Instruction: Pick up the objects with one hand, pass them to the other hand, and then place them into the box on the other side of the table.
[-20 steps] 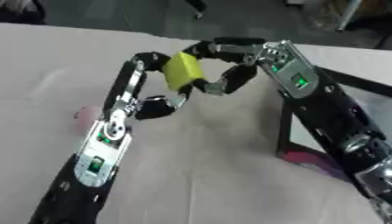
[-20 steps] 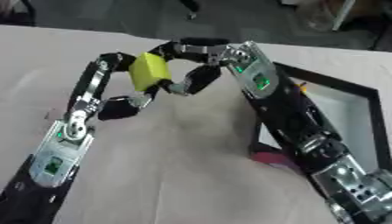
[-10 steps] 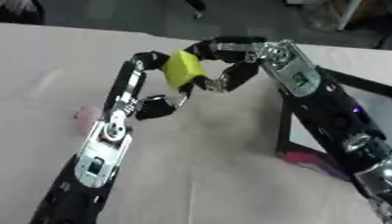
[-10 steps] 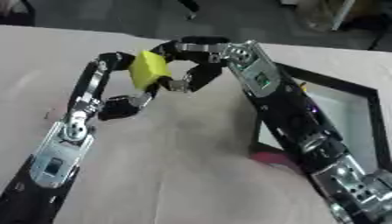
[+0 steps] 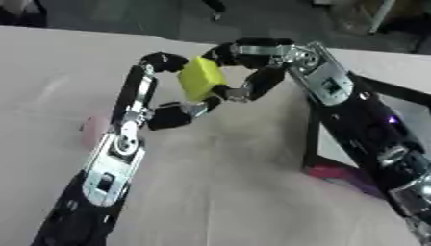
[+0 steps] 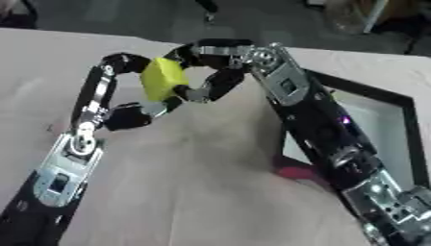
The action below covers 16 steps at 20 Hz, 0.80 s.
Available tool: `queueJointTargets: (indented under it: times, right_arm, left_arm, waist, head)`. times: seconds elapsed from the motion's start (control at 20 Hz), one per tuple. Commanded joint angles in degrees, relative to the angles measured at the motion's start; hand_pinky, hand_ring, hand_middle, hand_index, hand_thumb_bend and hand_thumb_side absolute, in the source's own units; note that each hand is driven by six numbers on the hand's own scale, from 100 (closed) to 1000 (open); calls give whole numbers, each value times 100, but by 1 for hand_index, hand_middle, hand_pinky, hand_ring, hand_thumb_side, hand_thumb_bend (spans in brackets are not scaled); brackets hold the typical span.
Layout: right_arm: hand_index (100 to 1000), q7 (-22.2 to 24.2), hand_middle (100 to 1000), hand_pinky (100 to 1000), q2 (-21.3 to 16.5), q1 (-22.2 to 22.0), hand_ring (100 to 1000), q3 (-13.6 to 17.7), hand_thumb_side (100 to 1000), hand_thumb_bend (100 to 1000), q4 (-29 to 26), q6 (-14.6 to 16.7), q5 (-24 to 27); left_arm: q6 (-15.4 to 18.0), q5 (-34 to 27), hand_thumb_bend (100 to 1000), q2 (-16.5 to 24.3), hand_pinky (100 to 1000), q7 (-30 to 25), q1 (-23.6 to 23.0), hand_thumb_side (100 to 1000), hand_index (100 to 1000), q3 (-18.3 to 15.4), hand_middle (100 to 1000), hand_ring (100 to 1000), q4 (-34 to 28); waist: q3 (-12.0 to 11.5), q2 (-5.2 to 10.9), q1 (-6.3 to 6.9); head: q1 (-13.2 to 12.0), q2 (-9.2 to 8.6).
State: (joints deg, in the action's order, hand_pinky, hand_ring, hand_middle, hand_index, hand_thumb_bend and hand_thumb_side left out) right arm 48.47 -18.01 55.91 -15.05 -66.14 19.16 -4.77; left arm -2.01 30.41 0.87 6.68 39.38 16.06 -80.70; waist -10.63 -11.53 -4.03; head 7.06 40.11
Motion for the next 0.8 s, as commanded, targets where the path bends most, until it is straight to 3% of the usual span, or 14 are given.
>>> queueJointTargets:
  times: [0.05, 0.45, 0.8]
  right_arm:
    - [569, 207, 535, 941, -128, 90, 1000, 76, 219, 100, -120, 234, -4]
    - [568, 76, 535, 941, -203, 89, 1000, 168, 206, 100, -127, 153, 41]
    - [570, -298, 536, 947, -543, -13, 1000, 446, 226, 100, -368, -197, 426]
  left_arm:
    - [4, 25, 762, 12, 843, 52, 70, 347, 717, -39, 599, 704, -118]
    - [97, 100, 827, 94, 849, -54, 33, 399, 722, -26, 605, 716, -98]
    - [80, 95, 817, 331, 847, -116, -28, 390, 724, -77, 604, 717, -73]
  waist:
    - [14, 74, 4]
    - [50, 94, 17]
    - [159, 163, 66]
  head:
    - [5, -23]
    - [10, 7]
    - [60, 85]
